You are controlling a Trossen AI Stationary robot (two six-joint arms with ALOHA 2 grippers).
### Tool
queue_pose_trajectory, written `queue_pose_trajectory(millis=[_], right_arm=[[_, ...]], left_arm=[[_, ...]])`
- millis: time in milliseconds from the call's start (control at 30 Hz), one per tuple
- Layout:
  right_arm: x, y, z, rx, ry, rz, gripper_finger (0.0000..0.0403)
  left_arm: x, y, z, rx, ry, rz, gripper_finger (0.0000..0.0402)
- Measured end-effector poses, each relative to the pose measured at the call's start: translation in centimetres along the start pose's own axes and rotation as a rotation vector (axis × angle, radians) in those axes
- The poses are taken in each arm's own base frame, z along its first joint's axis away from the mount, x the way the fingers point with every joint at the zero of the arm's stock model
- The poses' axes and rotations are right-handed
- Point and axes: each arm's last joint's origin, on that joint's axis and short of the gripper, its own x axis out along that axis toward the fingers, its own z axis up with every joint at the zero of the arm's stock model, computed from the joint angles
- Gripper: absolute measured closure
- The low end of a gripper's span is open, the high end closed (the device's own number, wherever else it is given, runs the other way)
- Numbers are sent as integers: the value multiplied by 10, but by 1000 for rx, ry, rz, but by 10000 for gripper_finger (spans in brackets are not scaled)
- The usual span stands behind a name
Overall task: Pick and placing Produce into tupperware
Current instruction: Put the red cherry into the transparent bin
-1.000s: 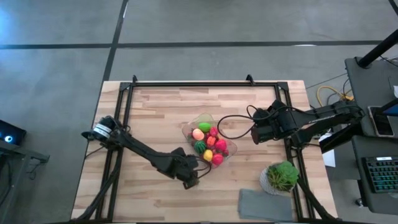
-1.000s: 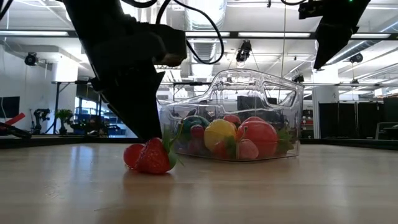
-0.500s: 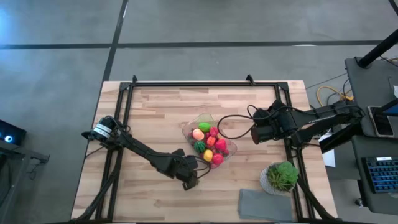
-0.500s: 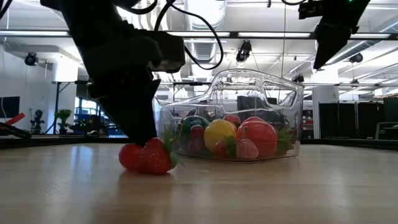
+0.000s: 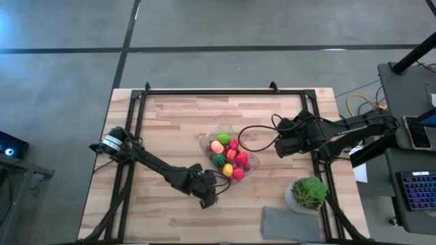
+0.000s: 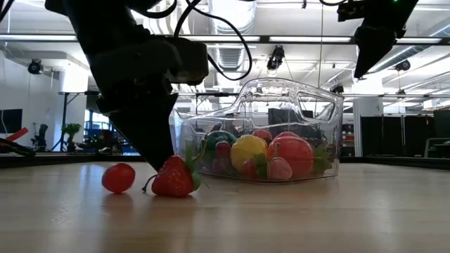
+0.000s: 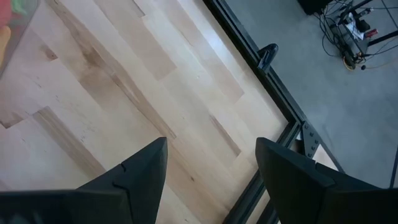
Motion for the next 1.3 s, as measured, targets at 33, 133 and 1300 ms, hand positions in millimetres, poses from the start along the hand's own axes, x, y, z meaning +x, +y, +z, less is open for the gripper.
queue_pose_trajectory(millis=[33, 133, 1300], right_arm=[[0, 0, 0, 0, 0, 0, 165], [0, 0, 0, 0, 0, 0, 165], [0, 1, -1, -4, 30, 24, 165]], left_arm=[[0, 0, 0, 0, 0, -1, 324], [0, 0, 0, 2, 0, -1, 351], [-103, 82, 112, -66, -422, 5, 293]])
